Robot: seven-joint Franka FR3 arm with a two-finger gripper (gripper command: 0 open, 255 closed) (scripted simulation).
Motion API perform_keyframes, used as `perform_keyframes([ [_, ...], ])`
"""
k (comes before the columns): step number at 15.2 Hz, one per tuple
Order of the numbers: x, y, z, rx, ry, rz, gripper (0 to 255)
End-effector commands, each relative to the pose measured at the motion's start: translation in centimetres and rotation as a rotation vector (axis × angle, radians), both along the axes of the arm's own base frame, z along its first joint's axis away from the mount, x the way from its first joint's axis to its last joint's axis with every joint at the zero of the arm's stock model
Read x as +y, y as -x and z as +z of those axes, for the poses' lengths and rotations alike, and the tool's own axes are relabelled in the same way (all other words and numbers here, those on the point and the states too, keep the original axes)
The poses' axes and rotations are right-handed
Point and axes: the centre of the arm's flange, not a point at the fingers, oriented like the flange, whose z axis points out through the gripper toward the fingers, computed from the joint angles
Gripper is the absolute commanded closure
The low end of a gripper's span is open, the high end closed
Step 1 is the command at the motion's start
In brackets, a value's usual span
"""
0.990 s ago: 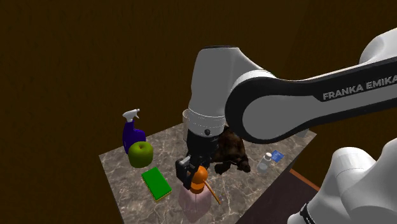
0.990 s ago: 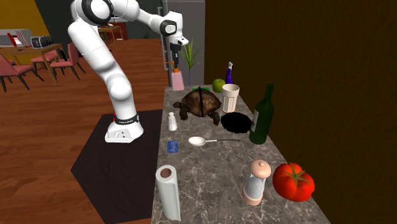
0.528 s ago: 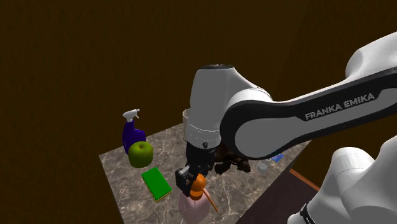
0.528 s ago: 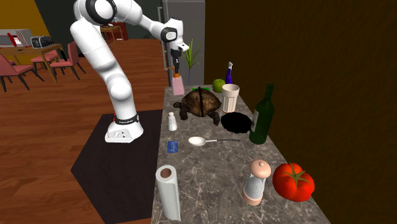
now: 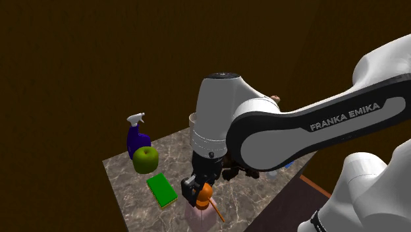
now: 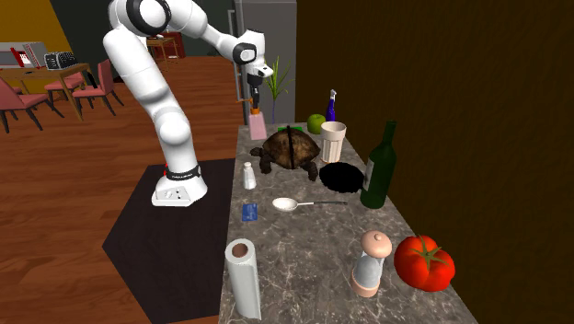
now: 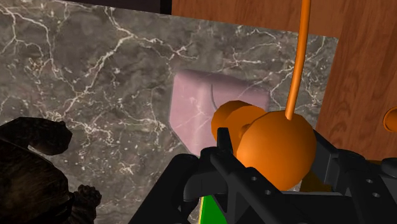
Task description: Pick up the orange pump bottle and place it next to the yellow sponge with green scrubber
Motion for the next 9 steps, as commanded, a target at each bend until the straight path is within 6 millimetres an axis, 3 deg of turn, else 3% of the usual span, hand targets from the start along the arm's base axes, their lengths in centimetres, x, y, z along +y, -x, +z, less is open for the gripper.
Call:
perform_keyframes([
  [1, 0.0, 0.0, 0.0, 0.000, 0.000, 0.000, 255],
  [2, 0.0, 0.0, 0.0, 0.000, 0.000, 0.000, 0],
  [7, 0.0, 0.0, 0.0, 0.000, 0.000, 0.000, 0],
  [9, -0.4, -0.2, 2.6, 0.000, 0.000, 0.000, 0],
])
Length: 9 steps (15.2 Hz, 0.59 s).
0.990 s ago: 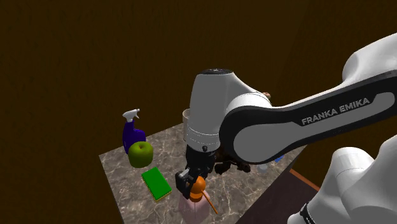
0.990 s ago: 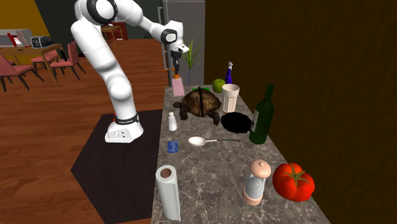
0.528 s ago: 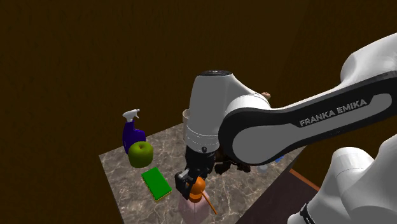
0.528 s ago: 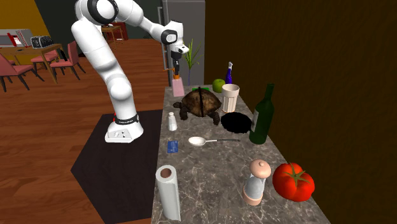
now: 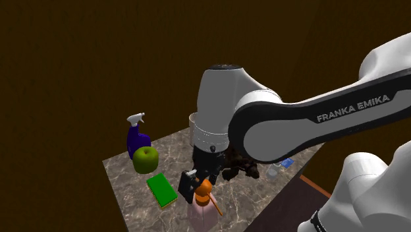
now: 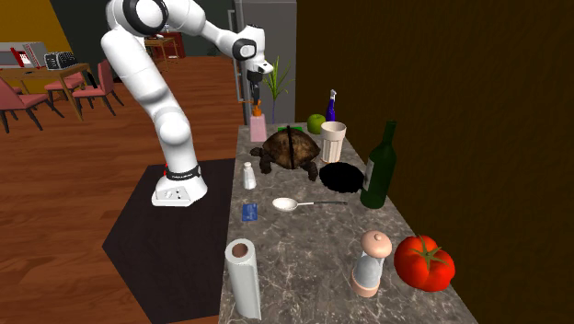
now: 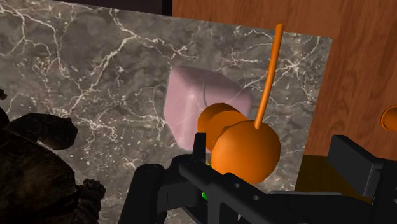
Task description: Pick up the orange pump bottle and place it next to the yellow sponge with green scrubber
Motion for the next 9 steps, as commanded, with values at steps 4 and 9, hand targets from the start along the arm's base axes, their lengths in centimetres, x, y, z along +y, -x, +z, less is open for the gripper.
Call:
perform_keyframes([
  [4, -0.5, -0.3, 3.3, 0.001, 0.001, 0.000, 0],
  [9, -0.5, -0.3, 3.3, 0.001, 0.001, 0.000, 0],
])
